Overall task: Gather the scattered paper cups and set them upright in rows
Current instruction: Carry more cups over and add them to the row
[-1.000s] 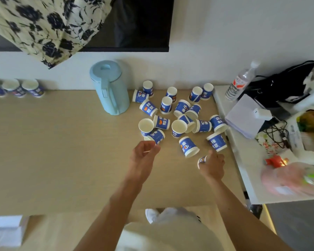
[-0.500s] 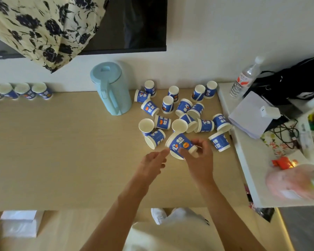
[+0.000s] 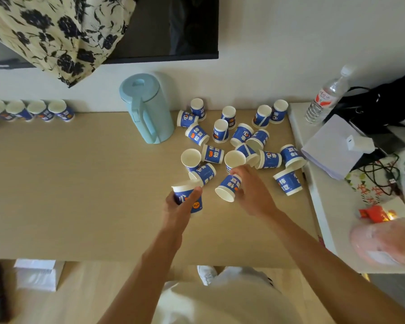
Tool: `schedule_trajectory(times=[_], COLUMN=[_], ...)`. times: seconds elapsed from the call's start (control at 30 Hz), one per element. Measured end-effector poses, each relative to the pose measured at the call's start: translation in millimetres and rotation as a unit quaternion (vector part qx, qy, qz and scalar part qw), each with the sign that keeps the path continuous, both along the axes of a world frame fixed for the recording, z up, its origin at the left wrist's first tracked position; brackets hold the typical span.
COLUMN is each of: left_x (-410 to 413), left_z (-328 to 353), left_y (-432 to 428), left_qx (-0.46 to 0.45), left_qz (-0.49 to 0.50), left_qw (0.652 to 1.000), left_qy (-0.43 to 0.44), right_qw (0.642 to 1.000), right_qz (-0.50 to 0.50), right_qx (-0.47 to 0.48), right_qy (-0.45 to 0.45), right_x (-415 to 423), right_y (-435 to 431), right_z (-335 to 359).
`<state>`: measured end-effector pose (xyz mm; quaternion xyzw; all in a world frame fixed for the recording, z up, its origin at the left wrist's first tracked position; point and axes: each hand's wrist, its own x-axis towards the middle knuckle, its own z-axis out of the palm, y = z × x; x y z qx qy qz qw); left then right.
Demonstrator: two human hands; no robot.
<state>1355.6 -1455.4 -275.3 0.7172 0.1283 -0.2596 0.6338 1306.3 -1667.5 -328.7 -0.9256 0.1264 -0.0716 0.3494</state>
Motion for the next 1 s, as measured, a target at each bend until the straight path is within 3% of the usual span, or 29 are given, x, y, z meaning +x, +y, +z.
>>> schedule_trajectory(times=[0.07, 0.2, 0.3, 0.6, 0.7, 0.77, 0.9, 1.0], left_x=[-3, -8, -10, -13, -13, -13, -10, -6], left_z=[-2, -1, 2, 0, 2, 5, 15, 20], left_y=[6, 22, 39, 72, 86, 97, 126, 154], left_qx=[0.002, 0.018, 0.035, 0.029, 0.032, 0.027, 0.027, 0.038], left_qz=[0.014, 0.019, 0.036, 0.055, 0.051, 0.056, 0.064, 0.080], left_qw=[1.000, 1.000, 0.998, 0.997, 0.997, 0.997, 0.994, 0.989], left_qy=[-0.004, -0.018, -0.031, -0.043, -0.046, -0.052, -0.084, -0.122], right_qw=[0.984, 0.905, 0.873, 0.847, 0.861, 0.896, 0.985, 0.996], right_qz=[0.105, 0.264, 0.276, 0.235, 0.218, 0.183, 0.075, 0.019], right_qx=[-0.128, -0.310, -0.385, -0.443, -0.426, -0.377, -0.137, 0.078], right_qy=[0.067, 0.126, 0.120, 0.178, 0.175, 0.145, 0.075, 0.047], right_x=[17, 36, 44, 41, 35, 29, 24, 30], right_y=[-15, -27, -19, -7, -1, 6, 51, 104], right_z=[-18, -41, -45, -47, -49, -49, -33, -8])
